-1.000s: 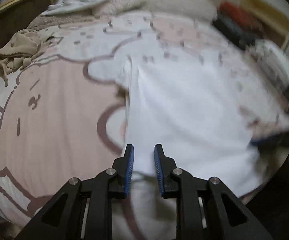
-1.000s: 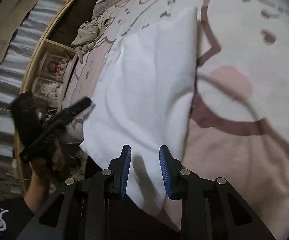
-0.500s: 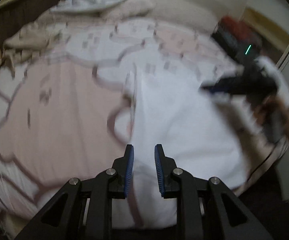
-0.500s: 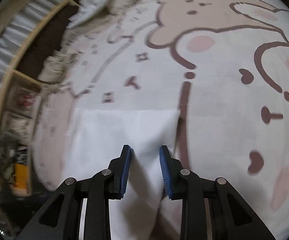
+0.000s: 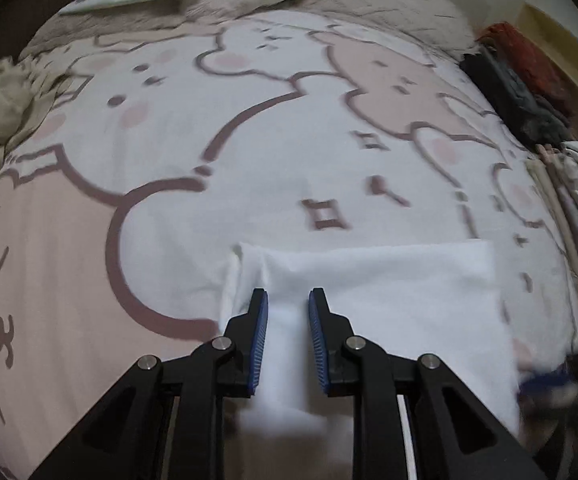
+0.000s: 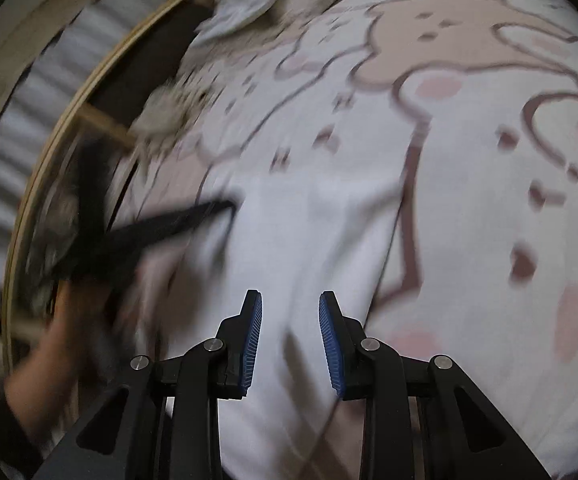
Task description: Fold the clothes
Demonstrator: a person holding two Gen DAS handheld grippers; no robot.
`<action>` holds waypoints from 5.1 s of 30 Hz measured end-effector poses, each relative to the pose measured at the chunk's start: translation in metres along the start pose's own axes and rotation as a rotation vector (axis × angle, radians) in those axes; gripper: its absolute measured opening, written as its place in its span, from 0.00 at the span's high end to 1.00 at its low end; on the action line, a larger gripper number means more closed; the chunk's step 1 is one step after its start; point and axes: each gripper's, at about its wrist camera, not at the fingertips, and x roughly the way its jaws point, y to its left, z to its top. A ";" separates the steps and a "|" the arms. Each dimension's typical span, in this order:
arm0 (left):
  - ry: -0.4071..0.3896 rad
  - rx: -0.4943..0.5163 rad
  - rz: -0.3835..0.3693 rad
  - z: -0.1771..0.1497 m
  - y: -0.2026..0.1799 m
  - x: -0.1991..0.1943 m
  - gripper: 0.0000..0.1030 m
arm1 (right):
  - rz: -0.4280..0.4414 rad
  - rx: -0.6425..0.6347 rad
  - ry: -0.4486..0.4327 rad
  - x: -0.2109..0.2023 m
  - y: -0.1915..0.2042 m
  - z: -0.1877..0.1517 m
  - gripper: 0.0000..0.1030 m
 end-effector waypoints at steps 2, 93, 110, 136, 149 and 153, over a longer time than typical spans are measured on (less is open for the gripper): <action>-0.016 -0.015 -0.013 0.001 0.008 -0.002 0.80 | -0.059 -0.038 0.077 0.010 -0.001 -0.024 0.71; -0.353 0.750 0.117 -0.217 -0.084 -0.154 0.51 | 0.728 0.848 0.039 0.030 -0.037 -0.084 0.92; -0.544 1.114 0.597 -0.240 -0.092 -0.088 0.38 | 0.772 0.867 0.018 0.021 -0.028 -0.069 0.92; -0.370 1.090 0.259 -0.175 -0.088 -0.092 0.89 | 0.490 0.690 0.000 0.001 -0.025 -0.066 0.92; -0.134 0.874 -0.057 -0.156 -0.098 -0.100 0.89 | -0.410 -0.417 -0.149 -0.062 0.078 -0.080 0.23; -0.079 0.819 -0.116 -0.142 -0.095 -0.101 0.89 | -0.570 -0.822 -0.235 -0.031 0.114 -0.124 0.23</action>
